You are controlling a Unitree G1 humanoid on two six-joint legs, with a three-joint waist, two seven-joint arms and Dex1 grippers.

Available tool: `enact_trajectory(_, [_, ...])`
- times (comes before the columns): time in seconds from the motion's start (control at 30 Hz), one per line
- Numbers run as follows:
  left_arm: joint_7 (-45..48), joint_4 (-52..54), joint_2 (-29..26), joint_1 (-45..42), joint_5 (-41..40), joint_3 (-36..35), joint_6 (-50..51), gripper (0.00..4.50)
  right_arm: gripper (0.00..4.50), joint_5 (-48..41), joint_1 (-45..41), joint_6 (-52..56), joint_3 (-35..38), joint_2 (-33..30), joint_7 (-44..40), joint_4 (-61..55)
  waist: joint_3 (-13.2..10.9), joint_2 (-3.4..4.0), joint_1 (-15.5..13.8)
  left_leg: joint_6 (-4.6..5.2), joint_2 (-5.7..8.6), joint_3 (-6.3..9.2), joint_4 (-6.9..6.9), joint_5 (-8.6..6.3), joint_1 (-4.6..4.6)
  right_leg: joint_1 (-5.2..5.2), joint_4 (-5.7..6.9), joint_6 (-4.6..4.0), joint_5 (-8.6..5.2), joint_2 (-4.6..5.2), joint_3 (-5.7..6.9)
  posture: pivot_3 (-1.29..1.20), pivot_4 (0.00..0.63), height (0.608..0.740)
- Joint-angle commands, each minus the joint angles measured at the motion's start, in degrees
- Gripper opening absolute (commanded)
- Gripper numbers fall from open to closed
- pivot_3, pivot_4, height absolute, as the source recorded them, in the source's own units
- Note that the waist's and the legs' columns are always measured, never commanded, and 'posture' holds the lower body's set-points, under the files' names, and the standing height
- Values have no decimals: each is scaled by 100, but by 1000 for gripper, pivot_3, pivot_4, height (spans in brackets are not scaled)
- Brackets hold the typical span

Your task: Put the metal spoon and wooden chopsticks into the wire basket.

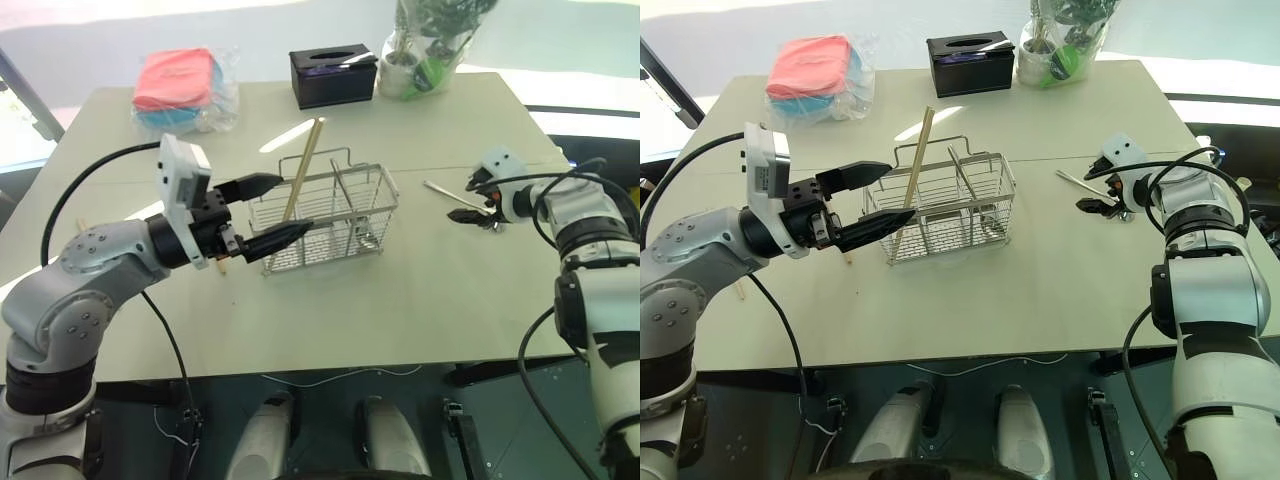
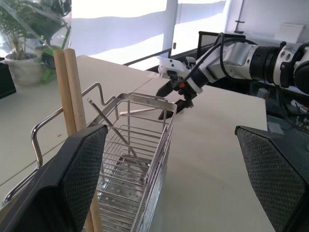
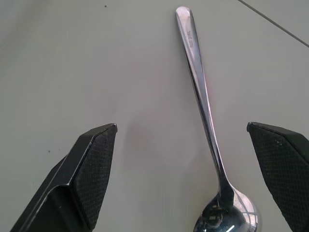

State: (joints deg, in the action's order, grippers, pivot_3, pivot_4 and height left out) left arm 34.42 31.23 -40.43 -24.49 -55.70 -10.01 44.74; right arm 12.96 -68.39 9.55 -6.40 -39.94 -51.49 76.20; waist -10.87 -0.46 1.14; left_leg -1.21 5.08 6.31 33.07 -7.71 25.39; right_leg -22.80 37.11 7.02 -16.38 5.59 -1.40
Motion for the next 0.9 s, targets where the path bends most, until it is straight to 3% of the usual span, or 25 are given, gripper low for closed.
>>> enact_trajectory(0.03, [-61, 161, -8, -55, -20, -73, -44, 4500, 4450, 62, -125, -82, 46, -50, 202, 35, 0, 0, 2, 0, 0, 0, 0, 0, 0, 0, 0, 0, 0, 0, 0, 0, 150, 740])
enact_trajectory(0.9, [-872, 649, -117, 374, -413, -534, 21, 4500, 4450, -314, -145, 507, 743, 290, 258, 139, 0, 1, 1, 0, 0, 0, 5, 0, -2, 3, 5, 1, 1, 0, 0, 0, 150, 740])
